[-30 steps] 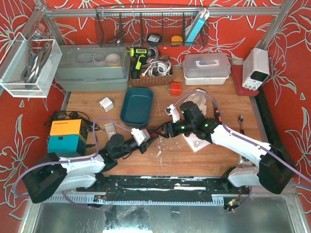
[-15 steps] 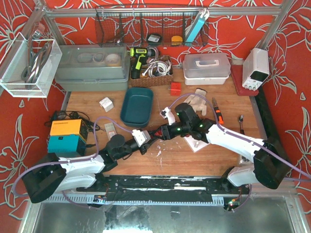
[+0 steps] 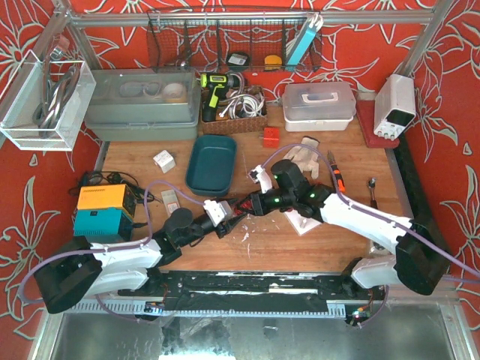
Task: Install the large spring
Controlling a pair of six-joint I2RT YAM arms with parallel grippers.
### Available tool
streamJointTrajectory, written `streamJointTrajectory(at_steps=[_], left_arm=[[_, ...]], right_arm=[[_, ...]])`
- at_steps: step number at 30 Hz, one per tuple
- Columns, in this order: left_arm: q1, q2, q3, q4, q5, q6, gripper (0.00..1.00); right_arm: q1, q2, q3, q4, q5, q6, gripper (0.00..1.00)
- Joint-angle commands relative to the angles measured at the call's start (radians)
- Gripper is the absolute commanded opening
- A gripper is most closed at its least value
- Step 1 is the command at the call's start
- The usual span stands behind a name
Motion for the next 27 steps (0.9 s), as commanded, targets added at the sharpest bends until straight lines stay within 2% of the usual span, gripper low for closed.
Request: streamJointTrajectory(at_steps=[1, 3, 4, 6, 11, 17, 23, 27], left_arm=[[-0.004, 0.003, 0.024, 0.025, -0.03, 0.01, 0.63], [-0.004, 0.007, 0.032, 0.011, -0.041, 0.002, 0.76], [-0.004, 0.007, 0.035, 0.008, -0.044, -0.001, 0.89], [-0.004, 0.01, 0.037, 0.005, -0.061, -0.012, 1.0], [-0.004, 0.015, 0.059, -0.045, -0.165, -0.032, 1.0], [-0.003, 0.016, 0.063, -0.057, -0.223, -0.037, 1.0], [-0.004, 0.019, 0.066, -0.065, -0.225, -0.039, 1.0], [-0.004, 0.021, 0.07, -0.07, -0.224, -0.041, 1.0]], right_arm=[[0.003, -0.084, 0.003, -0.07, 0.132, -0.026, 0.0], [0.0, -0.111, -0.002, -0.114, 0.203, -0.038, 0.0], [-0.002, -0.129, -0.004, -0.138, 0.246, -0.041, 0.0], [-0.006, -0.167, -0.011, -0.186, 0.325, -0.05, 0.0], [-0.009, -0.272, -0.025, -0.347, 0.559, -0.066, 0.0], [-0.009, -0.376, -0.012, -0.569, 0.797, -0.065, 0.0], [-0.009, -0.404, -0.018, -0.734, 0.858, -0.025, 0.0], [-0.009, -0.416, -0.061, -0.749, 0.857, -0.009, 0.0]])
